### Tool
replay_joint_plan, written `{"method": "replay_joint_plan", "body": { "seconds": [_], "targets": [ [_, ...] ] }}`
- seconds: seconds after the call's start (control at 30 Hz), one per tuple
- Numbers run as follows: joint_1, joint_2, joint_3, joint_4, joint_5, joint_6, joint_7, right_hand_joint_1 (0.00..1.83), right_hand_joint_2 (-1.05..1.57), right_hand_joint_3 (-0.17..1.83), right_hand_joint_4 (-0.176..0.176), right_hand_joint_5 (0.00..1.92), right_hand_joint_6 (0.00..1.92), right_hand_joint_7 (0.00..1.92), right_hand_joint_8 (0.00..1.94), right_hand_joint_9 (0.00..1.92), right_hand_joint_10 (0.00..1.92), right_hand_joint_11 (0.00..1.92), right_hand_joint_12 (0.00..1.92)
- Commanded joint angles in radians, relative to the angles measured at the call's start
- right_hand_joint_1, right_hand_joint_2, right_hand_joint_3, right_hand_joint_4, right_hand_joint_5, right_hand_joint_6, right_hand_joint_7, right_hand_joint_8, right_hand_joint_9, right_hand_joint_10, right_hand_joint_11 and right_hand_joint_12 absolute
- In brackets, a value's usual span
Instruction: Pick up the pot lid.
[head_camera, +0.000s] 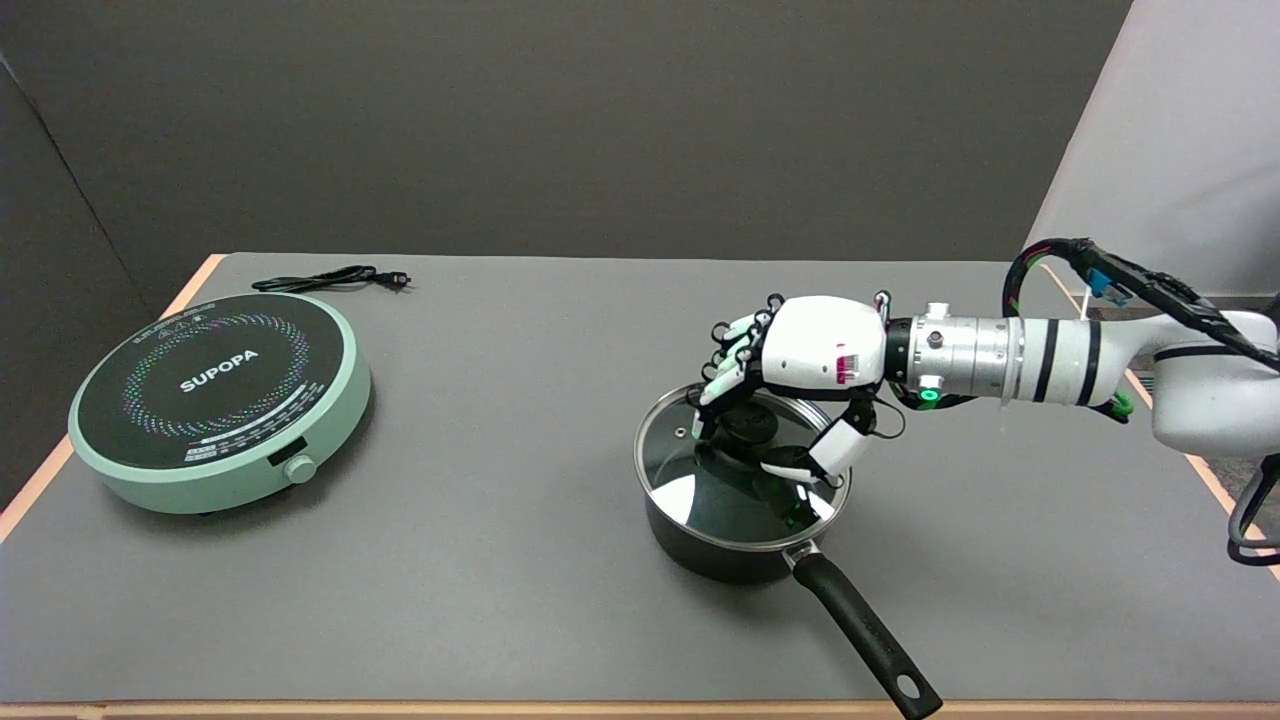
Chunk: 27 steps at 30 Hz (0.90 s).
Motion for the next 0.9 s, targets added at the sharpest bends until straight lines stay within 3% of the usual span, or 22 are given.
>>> {"method": "replay_joint_plan", "body": {
  "seconds": [0.03, 0.2, 0.33, 0.4, 0.43, 0.47, 0.7, 0.77, 0.9],
  "targets": [
    [-0.007, 0.025, 0.006, 0.021, 0.0, 0.007, 0.0, 0.9, 0.7, 0.82, 0.176, 0.64, 0.52, 0.77, 0.33, 0.76, 0.52, 0.45, 0.66],
    [-0.006, 0.025, 0.007, 0.022, 0.0, 0.007, 0.0, 0.91, 0.73, 0.8, 0.176, 0.65, 0.61, 0.81, 0.39, 0.78, 0.59, 0.45, 0.65],
    [-0.005, 0.025, 0.007, 0.021, 0.0, 0.009, 0.0, 0.95, 0.74, 0.81, 0.176, 0.66, 0.83, 0.85, 0.54, 0.81, 0.7, 0.47, 0.65],
    [-0.003, 0.025, 0.007, 0.021, 0.0, 0.01, 0.0, 0.88, 1.11, 0.32, 0.176, 0.7, 1.44, 0.82, 0.77, 0.81, 0.84, 0.46, 0.72],
    [-0.003, 0.025, 0.007, 0.021, 0.0, 0.011, 0.0, 0.97, 1.1, 0.3, 0.12, 0.7, 1.44, 0.85, 0.89, 0.82, 0.87, 0.46, 0.72],
    [-0.003, 0.025, 0.007, 0.021, 0.0, 0.011, 0.0, 1.17, 1.11, 0.23, -0.016, 0.7, 1.47, 0.9, 1.14, 0.82, 0.94, 0.48, 0.73],
    [-0.002, 0.025, 0.007, 0.019, 0.0, 0.011, 0.0, 1.17, 1.01, 0.45, -0.008, 0.69, 1.5, 0.89, 1.28, 0.85, 1.28, 0.59, 0.92],
    [-0.002, 0.025, 0.007, 0.017, 0.0, 0.011, 0.0, 1.36, 0.87, 0.6, 0.176, 0.63, 1.42, 0.89, 1.31, 0.84, 1.32, 0.61, 0.96],
    [-0.001, 0.026, 0.007, 0.016, 0.0, 0.011, 0.0, 1.35, 0.88, 0.59, 0.176, 0.63, 1.39, 0.87, 1.34, 0.85, 1.31, 0.62, 0.97]
  ]
}}
